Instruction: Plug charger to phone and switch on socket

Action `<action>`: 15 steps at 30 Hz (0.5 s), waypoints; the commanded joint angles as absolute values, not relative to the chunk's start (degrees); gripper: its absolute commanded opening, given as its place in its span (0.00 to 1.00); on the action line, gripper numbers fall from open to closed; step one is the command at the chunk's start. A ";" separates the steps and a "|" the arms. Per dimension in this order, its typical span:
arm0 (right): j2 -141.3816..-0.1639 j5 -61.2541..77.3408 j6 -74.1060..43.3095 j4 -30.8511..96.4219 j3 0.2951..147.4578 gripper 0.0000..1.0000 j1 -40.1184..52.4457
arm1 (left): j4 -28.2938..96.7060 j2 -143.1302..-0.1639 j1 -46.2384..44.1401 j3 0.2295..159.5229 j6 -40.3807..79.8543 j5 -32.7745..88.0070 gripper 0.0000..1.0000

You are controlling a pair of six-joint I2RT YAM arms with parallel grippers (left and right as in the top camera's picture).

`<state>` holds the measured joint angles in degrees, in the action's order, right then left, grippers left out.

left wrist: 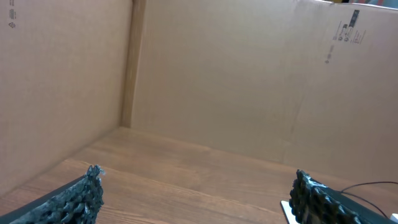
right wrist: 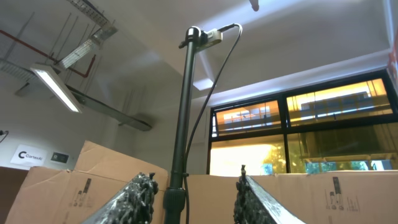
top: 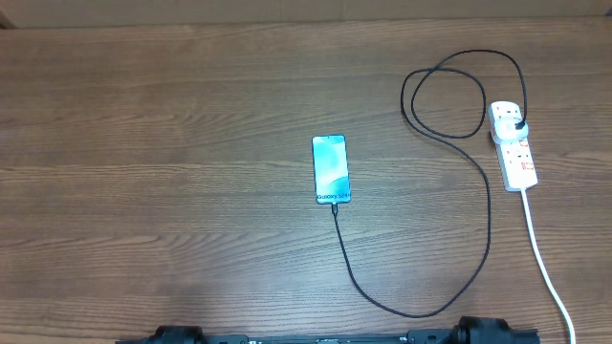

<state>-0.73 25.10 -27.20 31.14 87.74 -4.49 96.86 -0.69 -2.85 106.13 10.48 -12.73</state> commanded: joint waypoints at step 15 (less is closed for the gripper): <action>-0.30 26.63 -26.92 30.94 87.02 0.53 -6.33 | 96.77 -0.30 -2.44 105.86 9.85 -13.52 1.00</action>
<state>-0.73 25.63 -27.27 31.05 87.66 -6.42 96.86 -0.69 -2.85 106.13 10.48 -12.73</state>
